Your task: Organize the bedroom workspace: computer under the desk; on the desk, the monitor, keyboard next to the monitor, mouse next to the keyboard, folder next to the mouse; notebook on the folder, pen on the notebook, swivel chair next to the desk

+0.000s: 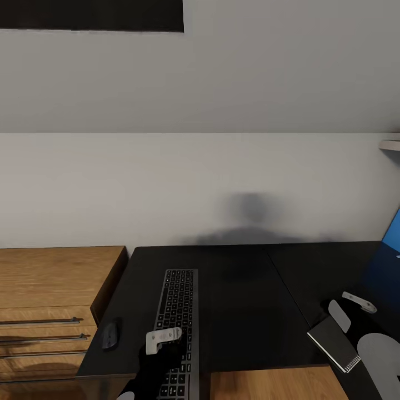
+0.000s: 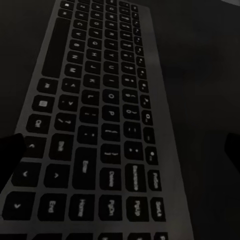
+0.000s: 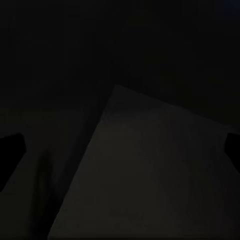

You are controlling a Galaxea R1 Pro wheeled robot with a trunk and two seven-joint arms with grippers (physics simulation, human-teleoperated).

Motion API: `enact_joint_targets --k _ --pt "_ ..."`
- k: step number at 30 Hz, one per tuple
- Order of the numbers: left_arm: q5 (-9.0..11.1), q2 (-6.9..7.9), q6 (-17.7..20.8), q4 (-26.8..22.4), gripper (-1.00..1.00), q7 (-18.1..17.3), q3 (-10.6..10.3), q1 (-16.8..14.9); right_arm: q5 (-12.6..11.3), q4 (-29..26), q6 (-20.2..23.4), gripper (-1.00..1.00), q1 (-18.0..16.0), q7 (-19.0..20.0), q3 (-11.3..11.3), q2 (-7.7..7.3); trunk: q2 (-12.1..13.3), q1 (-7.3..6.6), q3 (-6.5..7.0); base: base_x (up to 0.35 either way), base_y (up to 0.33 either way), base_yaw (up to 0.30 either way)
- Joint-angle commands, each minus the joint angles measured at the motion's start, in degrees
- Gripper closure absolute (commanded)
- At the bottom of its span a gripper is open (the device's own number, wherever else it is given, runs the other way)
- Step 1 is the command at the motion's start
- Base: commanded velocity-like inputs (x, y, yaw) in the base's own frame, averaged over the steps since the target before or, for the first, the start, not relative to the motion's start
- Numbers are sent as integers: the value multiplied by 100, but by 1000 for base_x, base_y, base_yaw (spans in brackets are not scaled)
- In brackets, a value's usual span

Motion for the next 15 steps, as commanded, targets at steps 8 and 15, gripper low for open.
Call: enact_joint_targets --k 8,15 --pt "55 0 14 -10 -100 42 -9 -1 -53 15 60 -100 -1 -34 6 -2 -3 0 -5 0 0 0" --pt "55 0 14 -10 -100 42 -4 -1 -48 25 85 -100 -1 -35 6 -1 -3 0 -5 0 0 0"
